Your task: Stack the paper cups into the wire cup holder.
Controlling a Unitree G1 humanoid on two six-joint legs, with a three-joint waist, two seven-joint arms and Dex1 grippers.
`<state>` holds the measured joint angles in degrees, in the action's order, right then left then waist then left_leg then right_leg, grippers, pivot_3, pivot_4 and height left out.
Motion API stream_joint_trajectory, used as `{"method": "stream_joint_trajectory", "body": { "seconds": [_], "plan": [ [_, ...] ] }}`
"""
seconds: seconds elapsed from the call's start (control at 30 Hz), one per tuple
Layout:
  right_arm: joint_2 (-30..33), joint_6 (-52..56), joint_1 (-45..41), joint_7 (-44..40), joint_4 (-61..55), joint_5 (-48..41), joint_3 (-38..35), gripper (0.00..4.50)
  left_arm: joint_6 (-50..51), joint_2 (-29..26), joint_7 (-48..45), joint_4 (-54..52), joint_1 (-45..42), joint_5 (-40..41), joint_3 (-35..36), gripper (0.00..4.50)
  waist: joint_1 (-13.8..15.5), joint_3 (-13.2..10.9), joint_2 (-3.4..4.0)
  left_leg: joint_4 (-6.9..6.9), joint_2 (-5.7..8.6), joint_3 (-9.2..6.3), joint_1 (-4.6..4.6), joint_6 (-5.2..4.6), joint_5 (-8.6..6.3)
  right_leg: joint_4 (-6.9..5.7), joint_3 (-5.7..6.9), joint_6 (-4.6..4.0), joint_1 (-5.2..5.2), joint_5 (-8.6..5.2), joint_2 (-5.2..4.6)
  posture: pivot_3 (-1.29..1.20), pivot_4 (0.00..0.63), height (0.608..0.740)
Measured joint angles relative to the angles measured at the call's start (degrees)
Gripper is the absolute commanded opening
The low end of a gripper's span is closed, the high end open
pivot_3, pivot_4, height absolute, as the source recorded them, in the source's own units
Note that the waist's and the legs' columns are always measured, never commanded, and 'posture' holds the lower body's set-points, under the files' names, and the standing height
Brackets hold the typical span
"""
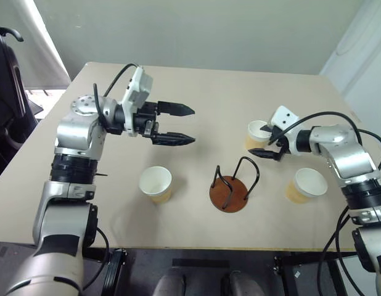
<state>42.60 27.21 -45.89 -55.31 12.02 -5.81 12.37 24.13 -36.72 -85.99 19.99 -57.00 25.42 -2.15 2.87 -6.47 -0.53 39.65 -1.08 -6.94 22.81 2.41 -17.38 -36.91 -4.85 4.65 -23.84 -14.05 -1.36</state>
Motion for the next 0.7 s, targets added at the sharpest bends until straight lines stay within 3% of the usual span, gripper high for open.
{"method": "stream_joint_trajectory", "body": {
  "seconds": [0.1,0.47,0.7],
  "plan": [
    [-0.92,-0.46,-0.34,0.00,1.21,1.18,0.06,3.89,-0.13,-0.04,0.08,0.00,0.05,0.00,0.00,4.50,-0.01,0.00,0.00,-0.05,0.00,0.01,0.00,0.00,0.00,0.00,0.00,-0.01,-0.01,0.00,0.00,0.00,0.150,0.740],
    [-2.57,-1.12,-0.70,-0.84,1.36,2.94,0.10,0.10,-1.39,-0.03,0.01,0.03,0.07,-0.66,-0.07,4.50,0.00,0.00,0.00,-0.21,0.00,0.01,0.00,0.04,0.02,0.01,0.00,-0.04,-0.03,0.00,-0.01,0.00,0.150,0.740],
    [-2.98,-1.10,-0.70,-1.85,1.12,3.44,0.10,0.05,-1.61,-0.03,-0.05,0.05,0.07,-0.77,-0.07,4.50,0.00,0.00,0.00,-0.28,0.00,0.01,0.00,0.05,0.03,0.01,0.00,-0.04,-0.03,0.00,-0.01,0.00,0.150,0.740]
  ]
}}
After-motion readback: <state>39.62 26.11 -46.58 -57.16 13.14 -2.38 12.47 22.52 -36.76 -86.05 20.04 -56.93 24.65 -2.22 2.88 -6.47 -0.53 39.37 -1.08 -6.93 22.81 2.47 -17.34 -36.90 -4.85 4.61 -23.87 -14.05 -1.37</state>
